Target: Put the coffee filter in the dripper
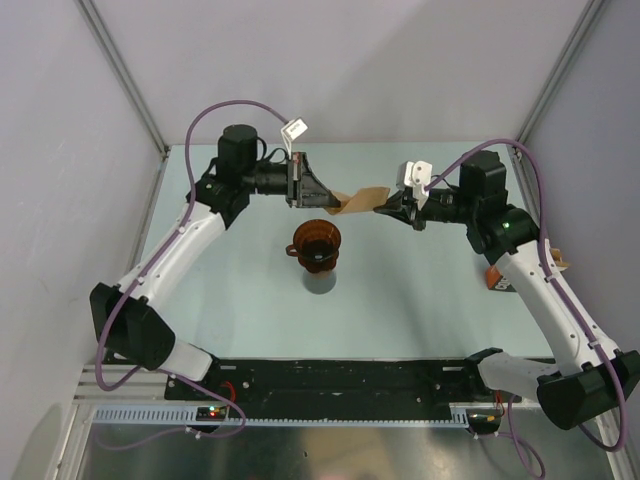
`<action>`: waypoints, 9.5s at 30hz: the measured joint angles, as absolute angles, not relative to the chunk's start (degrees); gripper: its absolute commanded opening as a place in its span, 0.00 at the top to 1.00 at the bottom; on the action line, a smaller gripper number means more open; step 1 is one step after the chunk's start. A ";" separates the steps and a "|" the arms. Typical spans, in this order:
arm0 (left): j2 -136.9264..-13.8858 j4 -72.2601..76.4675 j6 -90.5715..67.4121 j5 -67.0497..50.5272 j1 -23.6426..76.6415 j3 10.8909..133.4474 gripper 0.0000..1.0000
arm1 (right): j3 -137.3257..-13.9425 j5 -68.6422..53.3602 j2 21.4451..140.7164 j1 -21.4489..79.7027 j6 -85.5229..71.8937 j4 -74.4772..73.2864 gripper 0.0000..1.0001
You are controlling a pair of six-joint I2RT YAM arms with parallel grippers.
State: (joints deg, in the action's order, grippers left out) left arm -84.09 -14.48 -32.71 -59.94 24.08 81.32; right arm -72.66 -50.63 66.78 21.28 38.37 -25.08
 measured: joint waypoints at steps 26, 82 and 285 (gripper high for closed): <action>-87.22 -14.22 -31.38 -57.80 27.38 83.22 0.50 | -72.66 -54.08 66.78 21.32 37.50 -23.40 1.00; -86.65 -0.47 -42.09 -57.67 26.00 80.34 0.62 | -72.66 -48.95 67.70 22.39 34.52 -15.57 1.00; -83.31 -17.76 25.15 -0.62 45.95 91.68 1.00 | -92.29 -9.91 76.82 32.29 4.05 -28.12 0.90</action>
State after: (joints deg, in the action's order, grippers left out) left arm -83.31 -17.76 25.15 -0.62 45.95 91.68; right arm -92.29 -9.91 76.82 32.29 4.05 -28.12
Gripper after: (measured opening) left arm 0.011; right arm 0.157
